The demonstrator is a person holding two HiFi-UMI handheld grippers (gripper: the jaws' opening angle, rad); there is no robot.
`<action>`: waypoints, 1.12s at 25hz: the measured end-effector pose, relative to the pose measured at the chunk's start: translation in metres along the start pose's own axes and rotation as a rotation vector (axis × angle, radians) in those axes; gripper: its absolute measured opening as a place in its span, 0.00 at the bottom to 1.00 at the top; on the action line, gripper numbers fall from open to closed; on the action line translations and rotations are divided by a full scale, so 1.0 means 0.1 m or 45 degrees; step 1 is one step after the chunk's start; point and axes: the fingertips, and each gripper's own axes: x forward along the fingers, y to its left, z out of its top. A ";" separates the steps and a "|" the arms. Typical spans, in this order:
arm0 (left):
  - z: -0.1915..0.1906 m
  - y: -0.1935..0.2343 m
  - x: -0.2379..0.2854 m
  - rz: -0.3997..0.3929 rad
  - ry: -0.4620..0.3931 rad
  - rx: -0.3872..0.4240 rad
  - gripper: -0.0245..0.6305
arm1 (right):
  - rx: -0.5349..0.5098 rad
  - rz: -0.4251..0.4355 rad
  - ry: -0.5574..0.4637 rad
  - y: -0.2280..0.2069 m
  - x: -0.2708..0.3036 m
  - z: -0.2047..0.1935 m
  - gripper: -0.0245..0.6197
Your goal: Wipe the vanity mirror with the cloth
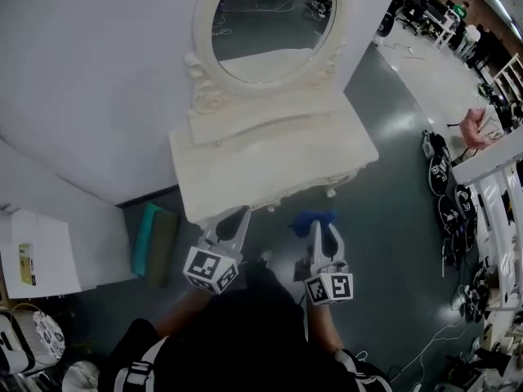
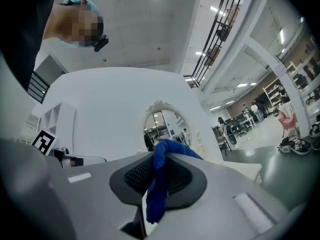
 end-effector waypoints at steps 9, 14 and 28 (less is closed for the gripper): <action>0.20 0.06 1.01 0.094 -0.030 0.020 0.05 | 0.002 0.110 -0.008 -0.67 0.92 0.25 0.10; 0.31 0.23 1.20 0.149 -0.033 0.017 0.05 | 0.016 0.131 -0.010 -0.75 1.29 0.26 0.10; 0.58 0.85 2.08 0.133 -0.090 -0.007 0.05 | -0.003 0.130 -0.015 -0.92 2.34 0.31 0.10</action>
